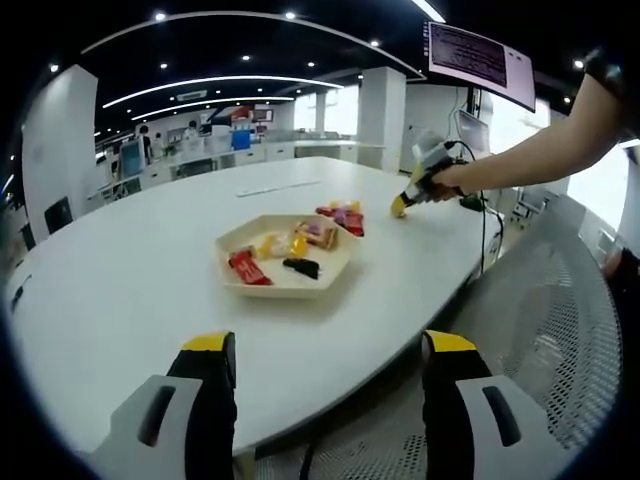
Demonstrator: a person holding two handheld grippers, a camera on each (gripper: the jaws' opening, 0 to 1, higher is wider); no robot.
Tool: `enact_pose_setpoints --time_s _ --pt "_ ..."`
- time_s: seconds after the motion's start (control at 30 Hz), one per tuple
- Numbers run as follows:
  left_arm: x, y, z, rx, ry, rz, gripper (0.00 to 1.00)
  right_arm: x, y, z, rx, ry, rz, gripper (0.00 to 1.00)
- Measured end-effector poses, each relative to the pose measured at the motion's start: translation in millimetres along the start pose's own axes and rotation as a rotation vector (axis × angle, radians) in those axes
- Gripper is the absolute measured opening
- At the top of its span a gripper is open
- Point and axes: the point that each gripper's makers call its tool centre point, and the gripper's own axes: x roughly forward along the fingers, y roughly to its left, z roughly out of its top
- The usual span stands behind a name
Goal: Place the target food into the container with the food tongs after gripping and lifting it, then release it inside without dropping or visibly crushing the food.
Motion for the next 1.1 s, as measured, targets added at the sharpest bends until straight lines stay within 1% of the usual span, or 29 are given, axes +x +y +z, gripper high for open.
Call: enact_pose_setpoints --time_s 0.23,0.57,0.73,0.87,1.1 --pt "0 -0.2 0.9 0.001 -0.004 -0.002 0.73 -5 3 15.5 -0.010 -0.020 0.008 0.20" --pt "0 -0.7 1.6 0.002 -0.009 -0.005 0.73 -22 14 38.0 -0.035 -0.048 0.034 0.21" --pt "0 -1.4 2.2 0.003 -0.014 -0.012 0.73 -37 30 52.3 -0.067 -0.074 0.053 0.21" --pt "-1 -1.7 3.4 0.003 -0.022 -0.012 0.73 -46 44 59.9 -0.087 -0.082 0.071 0.21" --pt "-2 -1.3 6.2 0.006 -0.043 -0.011 0.74 -66 78 72.3 -0.111 -0.110 0.119 0.21"
